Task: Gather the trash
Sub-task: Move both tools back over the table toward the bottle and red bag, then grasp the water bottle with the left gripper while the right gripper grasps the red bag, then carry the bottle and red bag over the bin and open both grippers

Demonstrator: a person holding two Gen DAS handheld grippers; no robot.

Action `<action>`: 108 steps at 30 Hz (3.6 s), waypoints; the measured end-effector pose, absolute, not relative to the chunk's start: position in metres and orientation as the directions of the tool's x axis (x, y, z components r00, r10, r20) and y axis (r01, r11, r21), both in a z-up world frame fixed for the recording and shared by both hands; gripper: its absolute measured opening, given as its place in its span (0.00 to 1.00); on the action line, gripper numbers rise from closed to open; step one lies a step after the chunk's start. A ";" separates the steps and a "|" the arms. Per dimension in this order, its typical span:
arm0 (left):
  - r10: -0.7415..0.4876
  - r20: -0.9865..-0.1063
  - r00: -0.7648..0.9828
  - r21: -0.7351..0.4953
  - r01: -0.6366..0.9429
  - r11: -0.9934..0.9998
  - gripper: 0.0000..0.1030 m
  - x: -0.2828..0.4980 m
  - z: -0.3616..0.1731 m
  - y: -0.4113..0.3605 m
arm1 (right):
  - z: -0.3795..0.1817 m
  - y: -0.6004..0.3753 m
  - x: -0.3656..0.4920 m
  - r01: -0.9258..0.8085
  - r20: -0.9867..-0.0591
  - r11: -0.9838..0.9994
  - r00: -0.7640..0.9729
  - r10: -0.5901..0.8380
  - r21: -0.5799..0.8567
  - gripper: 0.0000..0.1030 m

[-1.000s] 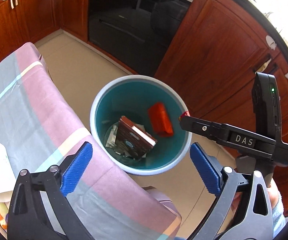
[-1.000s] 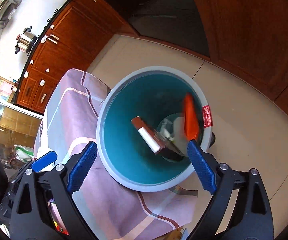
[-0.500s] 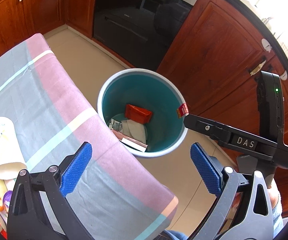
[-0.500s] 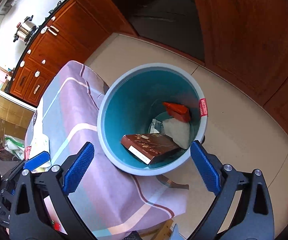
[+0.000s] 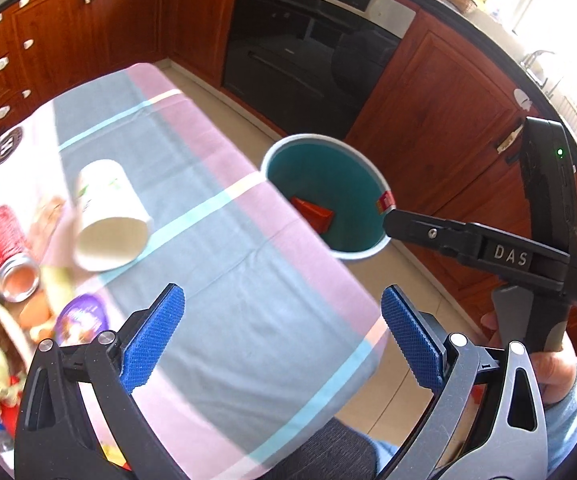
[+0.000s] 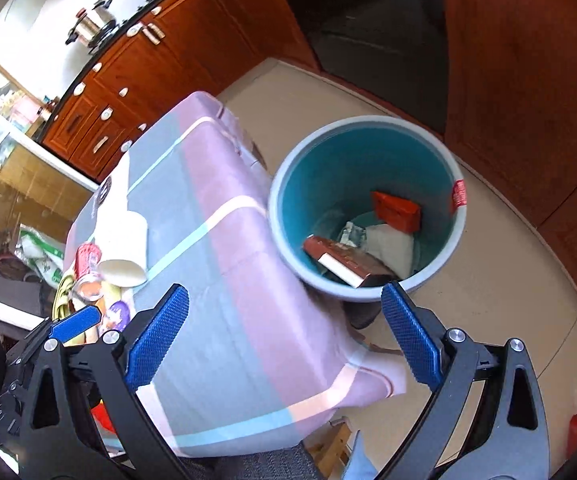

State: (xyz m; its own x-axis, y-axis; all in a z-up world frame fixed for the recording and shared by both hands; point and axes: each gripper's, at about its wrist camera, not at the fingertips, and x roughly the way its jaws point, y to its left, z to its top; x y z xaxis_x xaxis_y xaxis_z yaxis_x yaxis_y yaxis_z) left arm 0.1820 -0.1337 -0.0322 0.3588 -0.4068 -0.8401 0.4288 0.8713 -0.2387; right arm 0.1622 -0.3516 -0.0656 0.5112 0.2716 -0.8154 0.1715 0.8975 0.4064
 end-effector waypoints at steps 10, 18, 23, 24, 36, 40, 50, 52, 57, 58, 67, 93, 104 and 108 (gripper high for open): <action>-0.284 -0.855 0.435 -0.140 0.332 0.933 0.96 0.133 -0.027 -0.018 | -0.057 -0.245 0.141 -0.013 -0.834 0.928 0.434 0.341 0.373 0.90; -0.194 -0.852 0.486 -0.112 0.193 0.975 0.96 0.109 -0.030 0.084 | -0.059 -0.146 0.134 -0.188 -0.855 0.919 0.340 0.392 0.346 0.90; -0.171 -0.851 0.496 -0.134 0.109 0.985 0.96 0.107 -0.039 0.137 | -0.066 -0.087 0.130 -0.275 -0.869 0.900 0.278 0.410 0.338 0.90; -0.172 -0.852 0.495 -0.143 0.097 0.985 0.96 0.107 -0.042 0.145 | -0.067 -0.076 0.129 -0.290 -0.873 0.898 0.267 0.408 0.331 0.90; -0.229 -0.853 0.468 -0.238 0.042 0.970 0.96 0.132 -0.073 0.192 | -0.099 0.005 0.130 -0.391 -0.930 0.887 0.166 0.329 0.244 0.90; -0.248 -0.856 0.453 -0.257 0.042 0.966 0.96 0.145 -0.083 0.190 | -0.111 0.015 0.131 -0.401 -0.944 0.890 0.144 0.297 0.219 0.90; -0.260 -0.849 0.459 -0.274 0.036 0.961 0.95 0.152 -0.100 0.192 | -0.111 0.019 0.120 -0.447 -0.929 0.868 0.181 0.323 0.215 0.82; -0.255 -0.843 0.474 -0.267 0.043 0.963 0.91 0.150 -0.099 0.192 | -0.109 0.020 0.115 -0.464 -0.927 0.861 0.187 0.326 0.209 0.74; -0.225 -0.841 0.491 -0.229 0.054 0.972 0.70 0.140 -0.093 0.189 | -0.100 0.014 0.104 -0.487 -0.919 0.849 0.205 0.338 0.204 0.51; -0.218 -0.841 0.494 -0.224 0.049 0.973 0.70 0.137 -0.093 0.189 | -0.098 0.012 0.102 -0.493 -0.917 0.846 0.208 0.339 0.201 0.50; -0.179 -0.848 0.498 -0.197 0.017 0.980 0.70 0.099 -0.086 0.191 | -0.074 -0.016 0.081 -0.531 -0.897 0.821 0.229 0.379 0.211 0.30; -0.230 -0.798 0.557 -0.138 0.202 0.970 0.70 0.056 -0.009 0.076 | -0.034 -0.154 0.077 -0.363 -0.787 0.879 0.421 0.451 0.309 0.29; -0.324 -0.787 0.525 -0.147 0.350 0.925 0.70 0.093 -0.001 -0.002 | -0.023 -0.232 0.101 -0.222 -0.761 0.916 0.511 0.401 0.333 0.29; -0.347 -0.791 0.504 -0.147 0.394 0.907 0.70 0.105 -0.002 -0.027 | -0.026 -0.263 0.109 -0.160 -0.757 0.923 0.532 0.379 0.350 0.29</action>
